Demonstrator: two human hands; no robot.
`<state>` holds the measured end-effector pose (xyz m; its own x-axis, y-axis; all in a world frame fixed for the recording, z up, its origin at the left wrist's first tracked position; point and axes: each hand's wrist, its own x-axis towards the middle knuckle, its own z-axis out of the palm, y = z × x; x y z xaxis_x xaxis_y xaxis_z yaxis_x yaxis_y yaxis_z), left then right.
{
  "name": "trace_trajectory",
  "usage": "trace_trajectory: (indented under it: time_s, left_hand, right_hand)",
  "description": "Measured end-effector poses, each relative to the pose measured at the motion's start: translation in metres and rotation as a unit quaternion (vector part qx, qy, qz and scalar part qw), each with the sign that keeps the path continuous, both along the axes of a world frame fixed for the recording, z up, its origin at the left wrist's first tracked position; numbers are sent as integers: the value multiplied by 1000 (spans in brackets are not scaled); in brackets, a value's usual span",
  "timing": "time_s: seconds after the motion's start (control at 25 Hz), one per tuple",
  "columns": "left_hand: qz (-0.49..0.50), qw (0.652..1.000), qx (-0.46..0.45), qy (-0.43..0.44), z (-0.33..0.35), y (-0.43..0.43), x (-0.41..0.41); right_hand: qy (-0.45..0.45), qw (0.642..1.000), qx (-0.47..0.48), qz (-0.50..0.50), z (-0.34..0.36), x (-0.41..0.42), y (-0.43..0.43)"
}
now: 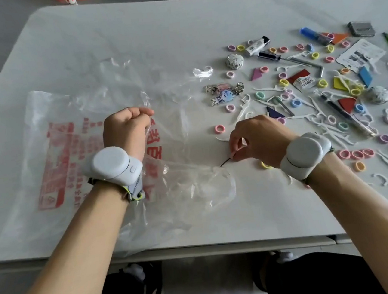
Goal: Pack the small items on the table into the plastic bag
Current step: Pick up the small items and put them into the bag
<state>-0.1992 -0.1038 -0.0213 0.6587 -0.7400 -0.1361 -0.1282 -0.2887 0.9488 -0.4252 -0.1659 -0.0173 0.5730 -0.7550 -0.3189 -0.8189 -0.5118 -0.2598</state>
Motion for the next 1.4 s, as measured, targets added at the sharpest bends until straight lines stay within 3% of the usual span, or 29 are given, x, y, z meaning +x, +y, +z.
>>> trace_trajectory:
  time_s: [0.24,0.44,0.6,0.8,0.92,1.0,1.12,1.2,1.28,1.4]
  left_hand:
    - [-9,999,13,-42,-3,2,-6]
    - [3,1000,-6,-15,1,5,-1]
    - [10,1000,-24,15,3,7,2]
    - [17,999,-35,26,6,9,5]
    - [27,998,-43,41,6,9,8]
    - [35,997,-44,55,5,9,11]
    - [35,997,-34,61,5,8,11]
    - [29,997,-37,55,6,8,8]
    - [25,998,-39,50,5,7,6]
    - [21,998,-41,50,0,5,4]
  right_hand:
    - [34,999,-14,-3,-10,5,-1]
    - [-169,973,-90,-127,11,9,-9]
    - [-186,968,105,-134,12,37,3]
    - [-287,910,212,-212,-4,80,14]
    - [-354,851,347,-174,-6,111,25]
    - [-374,854,332,-143,-8,116,24]
    - [-409,858,245,-193,-6,90,7]
    - [-337,912,124,-199,-4,61,-6]
    - [-204,964,28,-166,-2,36,-14]
    - [-90,987,-31,-128,-8,19,-17]
